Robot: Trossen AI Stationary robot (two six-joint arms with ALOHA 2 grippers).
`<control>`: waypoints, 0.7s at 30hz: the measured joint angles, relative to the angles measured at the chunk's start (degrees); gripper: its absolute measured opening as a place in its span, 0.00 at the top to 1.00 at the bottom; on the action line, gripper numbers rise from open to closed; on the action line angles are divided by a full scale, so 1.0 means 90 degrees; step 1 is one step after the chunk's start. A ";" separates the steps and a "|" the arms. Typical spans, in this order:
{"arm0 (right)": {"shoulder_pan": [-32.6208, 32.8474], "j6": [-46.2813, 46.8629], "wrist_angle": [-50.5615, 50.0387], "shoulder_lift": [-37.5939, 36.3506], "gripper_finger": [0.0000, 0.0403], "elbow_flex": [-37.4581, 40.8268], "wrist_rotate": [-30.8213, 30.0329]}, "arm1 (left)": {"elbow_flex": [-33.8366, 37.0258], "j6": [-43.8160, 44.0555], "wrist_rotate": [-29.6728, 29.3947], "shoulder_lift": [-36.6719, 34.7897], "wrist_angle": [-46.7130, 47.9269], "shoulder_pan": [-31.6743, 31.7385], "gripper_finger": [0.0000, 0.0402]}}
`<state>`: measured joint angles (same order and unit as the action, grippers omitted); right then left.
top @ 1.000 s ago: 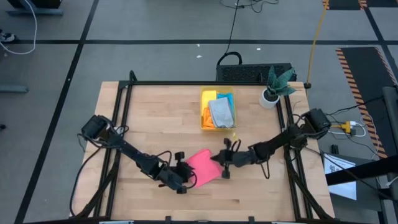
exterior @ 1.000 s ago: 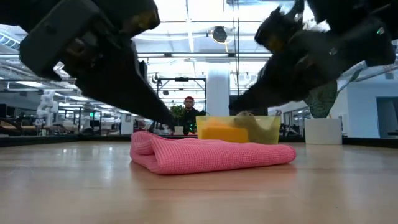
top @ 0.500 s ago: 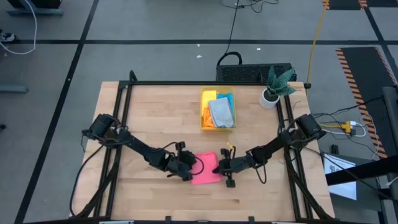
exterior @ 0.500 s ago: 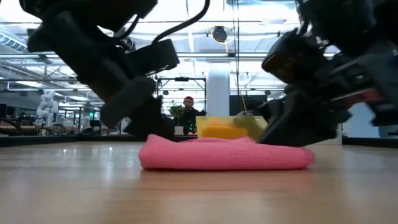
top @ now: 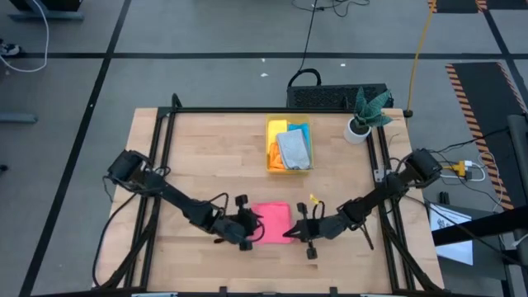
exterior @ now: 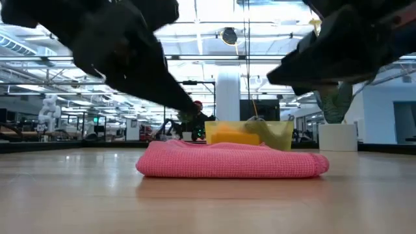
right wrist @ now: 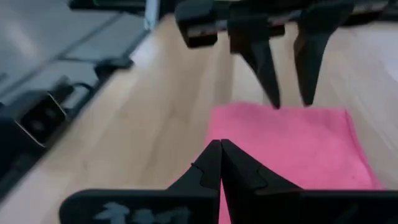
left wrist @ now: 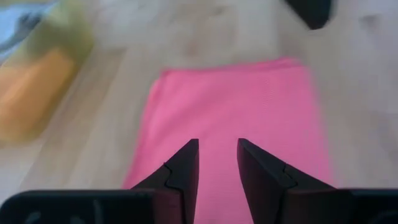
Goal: Fold microfiber towels
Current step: Fold the pink microfiber towel
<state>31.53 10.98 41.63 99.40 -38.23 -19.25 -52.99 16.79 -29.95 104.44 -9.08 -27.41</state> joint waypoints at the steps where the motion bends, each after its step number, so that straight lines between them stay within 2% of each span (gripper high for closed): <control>1: 0.0015 -0.0022 0.0133 0.0026 1.00 -0.0003 0.0054 | 0.0000 -0.0121 0.0058 0.0001 -0.0133 -0.0059 0.72; 3: 0.0017 -0.0044 0.0223 0.0117 0.98 -0.0006 0.0342 | -0.0007 -0.0265 0.0253 0.0077 -0.0397 -0.0138 0.72; 6: 0.0027 0.0066 0.0237 0.0269 0.93 -0.0021 0.0511 | 0.0010 -0.0253 0.0471 0.0130 -0.0257 -0.0182 0.72; 16: 0.0051 -0.0822 0.0011 0.1072 0.65 -0.0783 0.0476 | 0.0007 -0.0025 0.0483 0.0400 -0.0291 -0.0009 0.72; 19: 0.0051 -0.1119 -0.0457 0.1391 0.60 -0.1204 0.0430 | -0.0002 0.0506 0.0487 0.0414 -0.0072 0.0093 0.72; 21: 0.0053 -0.1223 -0.0642 0.1583 0.59 -0.1451 0.0096 | 0.0000 0.0771 0.0545 0.0420 0.0132 0.0122 0.72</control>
<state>32.01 -0.03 35.85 113.65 -51.29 -18.39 -52.99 23.73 -25.05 108.22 -7.89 -26.32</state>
